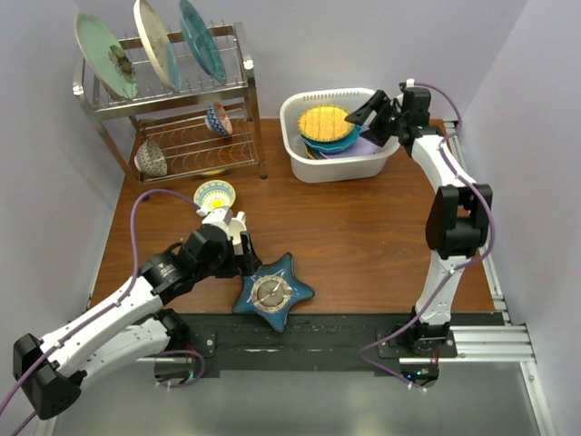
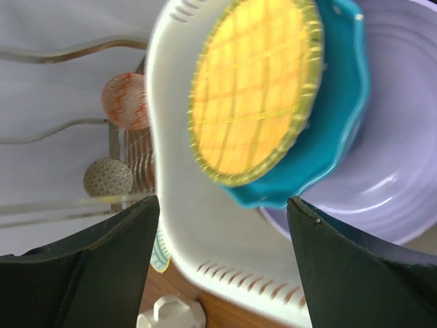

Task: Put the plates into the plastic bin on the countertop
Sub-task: Place the plate in the plastic bin, then pick up the plate from the corner of the board.

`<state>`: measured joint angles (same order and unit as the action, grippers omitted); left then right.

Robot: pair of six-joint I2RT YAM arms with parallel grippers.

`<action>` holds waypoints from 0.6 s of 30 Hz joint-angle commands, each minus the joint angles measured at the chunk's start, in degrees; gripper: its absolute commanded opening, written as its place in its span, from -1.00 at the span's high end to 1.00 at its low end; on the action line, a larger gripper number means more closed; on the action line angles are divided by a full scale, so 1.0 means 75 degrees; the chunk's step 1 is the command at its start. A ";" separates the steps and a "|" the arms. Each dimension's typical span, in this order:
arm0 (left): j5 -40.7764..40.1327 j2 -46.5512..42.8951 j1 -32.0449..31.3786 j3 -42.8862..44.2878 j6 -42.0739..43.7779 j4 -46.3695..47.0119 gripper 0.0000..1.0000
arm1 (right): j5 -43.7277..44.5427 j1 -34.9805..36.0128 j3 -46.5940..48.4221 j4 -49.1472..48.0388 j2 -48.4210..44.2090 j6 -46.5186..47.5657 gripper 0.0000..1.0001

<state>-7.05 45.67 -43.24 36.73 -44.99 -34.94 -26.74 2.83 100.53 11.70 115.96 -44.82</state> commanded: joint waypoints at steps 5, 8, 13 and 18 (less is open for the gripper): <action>-0.0185 -0.0031 -0.0023 -0.0081 -0.0235 -0.0017 -1.00 | -0.0969 0.0044 -0.1166 -0.0506 -0.1960 0.0069 -0.69; -0.0150 0.0039 -0.0023 -0.0151 -0.0247 0.0029 -1.00 | -0.1133 0.0149 -0.1916 -0.0599 -0.2558 0.0151 -0.78; -0.0150 0.0262 -0.0035 -0.0175 -0.0282 0.0111 -0.99 | -0.1216 0.0325 -0.2809 -0.0495 -0.3215 0.0432 -0.82; -0.0080 0.0473 -0.0035 -0.0292 -0.0329 0.0217 -0.99 | -0.1239 0.0525 -0.3501 -0.0097 -0.3730 0.0842 -0.85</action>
<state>-7.53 48.45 -43.24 35.62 -46.13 -35.22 -34.22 5.72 76.77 9.15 92.33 -42.19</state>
